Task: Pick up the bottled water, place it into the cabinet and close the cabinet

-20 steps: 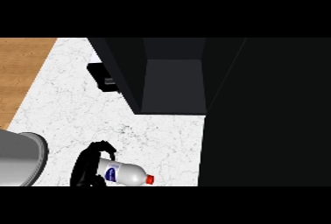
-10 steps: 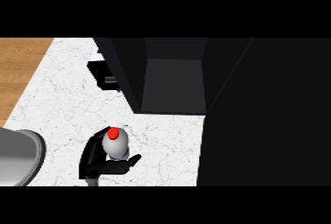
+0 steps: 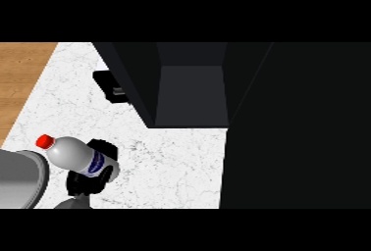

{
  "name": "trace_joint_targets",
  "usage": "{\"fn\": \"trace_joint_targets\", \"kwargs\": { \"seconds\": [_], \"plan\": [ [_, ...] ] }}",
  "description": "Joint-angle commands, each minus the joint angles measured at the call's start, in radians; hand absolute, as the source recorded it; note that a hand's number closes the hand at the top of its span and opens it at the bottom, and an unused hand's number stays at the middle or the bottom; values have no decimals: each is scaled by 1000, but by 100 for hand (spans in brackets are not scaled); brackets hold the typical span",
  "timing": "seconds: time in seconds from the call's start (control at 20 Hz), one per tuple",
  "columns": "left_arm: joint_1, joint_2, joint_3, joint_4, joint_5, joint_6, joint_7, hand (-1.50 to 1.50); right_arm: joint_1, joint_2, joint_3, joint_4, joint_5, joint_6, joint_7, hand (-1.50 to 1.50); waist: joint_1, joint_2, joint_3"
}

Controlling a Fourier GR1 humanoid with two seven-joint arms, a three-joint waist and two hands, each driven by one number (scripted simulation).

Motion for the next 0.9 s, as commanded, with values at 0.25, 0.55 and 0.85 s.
{"fn": "trace_joint_targets", "kwargs": {
  "seconds": [0.25, 0.55, 0.85],
  "plan": [
    [-32, -17, -29, -80, 7, 20, 92, 150, 47, 27, 100, -67, 43, -52, 37, -150, 0, -4, 4],
    [-60, -80, -99, -231, -61, 164, 150, 150, 8, -9, 46, -19, -11, -20, 23, -150, 1, -4, 4],
    [-227, -84, -148, -229, -88, 341, 188, 150, 36, -2, 97, -33, 20, -29, 12, -150, -7, -2, 3]
  ]
}}
